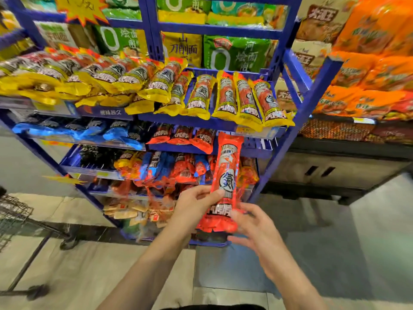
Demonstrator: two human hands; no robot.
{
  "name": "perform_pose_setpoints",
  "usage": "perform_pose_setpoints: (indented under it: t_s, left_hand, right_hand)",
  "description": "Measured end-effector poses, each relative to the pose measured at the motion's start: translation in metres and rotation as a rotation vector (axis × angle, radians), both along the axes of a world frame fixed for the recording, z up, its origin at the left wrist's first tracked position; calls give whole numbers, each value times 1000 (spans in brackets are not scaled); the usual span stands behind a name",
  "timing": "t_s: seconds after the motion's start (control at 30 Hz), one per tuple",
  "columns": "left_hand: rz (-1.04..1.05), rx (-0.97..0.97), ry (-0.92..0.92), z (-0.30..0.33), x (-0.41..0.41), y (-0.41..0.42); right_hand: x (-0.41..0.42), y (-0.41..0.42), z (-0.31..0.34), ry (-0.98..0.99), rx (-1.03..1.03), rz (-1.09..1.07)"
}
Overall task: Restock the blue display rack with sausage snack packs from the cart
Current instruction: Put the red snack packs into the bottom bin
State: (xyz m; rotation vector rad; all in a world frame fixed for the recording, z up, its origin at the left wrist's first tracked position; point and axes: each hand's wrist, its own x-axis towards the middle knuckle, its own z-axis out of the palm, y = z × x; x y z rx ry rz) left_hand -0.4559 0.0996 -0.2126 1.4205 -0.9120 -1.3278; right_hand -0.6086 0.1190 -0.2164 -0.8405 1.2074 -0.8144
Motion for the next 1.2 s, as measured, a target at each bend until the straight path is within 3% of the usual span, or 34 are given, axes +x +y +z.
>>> perform_pose_setpoints:
  t_s: [0.4,0.57,0.67,0.8,0.87,1.0,1.2]
  left_hand:
    - [20,101,33,0,-10,-41]
    - [-105,51,-74,4,0,-44]
    - [-146,-71,-316,10,17,-47]
    - [43,-308,-1024,5,56,-62]
    - [52,-391,-1253,1,73,-74]
    - [-53,-420,-1471,-1,92,-96]
    - [-192,-390,-1534,-9,95,-105]
  right_hand:
    - [24,-8,11,-104,-144,-249]
    - [27,-22,11,-55,-184,-286]
    - [26,-35,12,5,-231,-287]
    - [25,-64,6,121,-295,-237]
    - [27,-82,1,214,-330,-209]
    - [35,-110,0,397,-442,-159]
    - [44,-135,-8,731,-579,-128]
